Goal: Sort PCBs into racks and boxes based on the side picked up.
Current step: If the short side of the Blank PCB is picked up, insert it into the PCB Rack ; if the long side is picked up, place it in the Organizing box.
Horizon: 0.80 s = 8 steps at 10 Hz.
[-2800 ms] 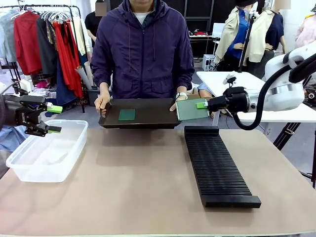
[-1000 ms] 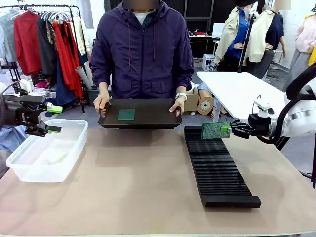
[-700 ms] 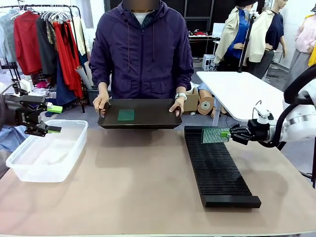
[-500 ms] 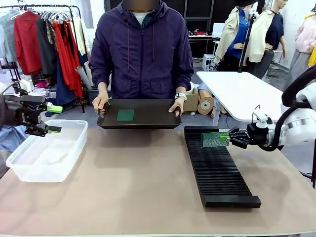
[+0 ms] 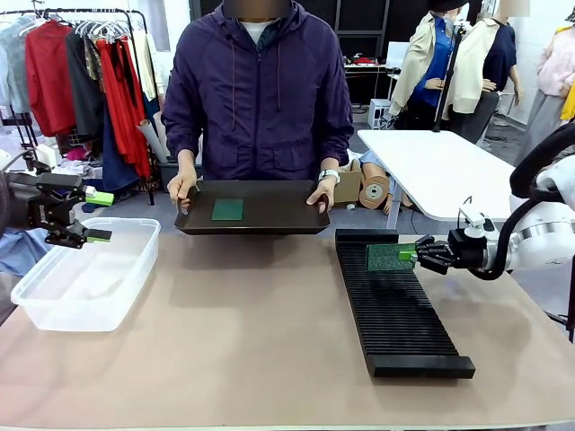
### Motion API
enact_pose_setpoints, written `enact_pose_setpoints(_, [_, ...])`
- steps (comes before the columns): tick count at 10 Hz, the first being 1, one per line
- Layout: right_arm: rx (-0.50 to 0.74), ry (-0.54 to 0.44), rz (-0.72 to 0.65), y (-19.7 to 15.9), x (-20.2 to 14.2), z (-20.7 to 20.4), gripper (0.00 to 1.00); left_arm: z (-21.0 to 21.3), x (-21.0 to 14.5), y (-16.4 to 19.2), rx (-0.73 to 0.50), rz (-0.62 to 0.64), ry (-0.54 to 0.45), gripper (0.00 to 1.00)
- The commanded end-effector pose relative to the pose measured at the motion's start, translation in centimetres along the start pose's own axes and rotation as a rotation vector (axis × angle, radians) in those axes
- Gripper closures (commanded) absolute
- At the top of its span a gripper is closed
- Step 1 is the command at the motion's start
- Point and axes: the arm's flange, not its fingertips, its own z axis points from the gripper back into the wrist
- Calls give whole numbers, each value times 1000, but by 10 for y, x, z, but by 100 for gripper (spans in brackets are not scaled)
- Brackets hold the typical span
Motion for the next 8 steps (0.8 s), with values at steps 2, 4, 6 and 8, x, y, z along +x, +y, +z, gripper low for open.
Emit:
enact_pose_setpoints(2, [4, 3, 6, 0, 4, 0, 100, 1, -1, -2, -2, -2, 4, 0])
enact_pose_setpoints(4, [4, 3, 6, 0, 4, 0, 100, 1, -1, -2, -2, -2, 4, 0])
enact_pose_setpoints(6, [4, 3, 6, 0, 4, 0, 100, 1, -1, -2, -2, -2, 4, 0])
enact_pose_setpoints(8, [4, 3, 6, 0, 4, 0, 100, 1, -1, -2, -2, -2, 4, 0])
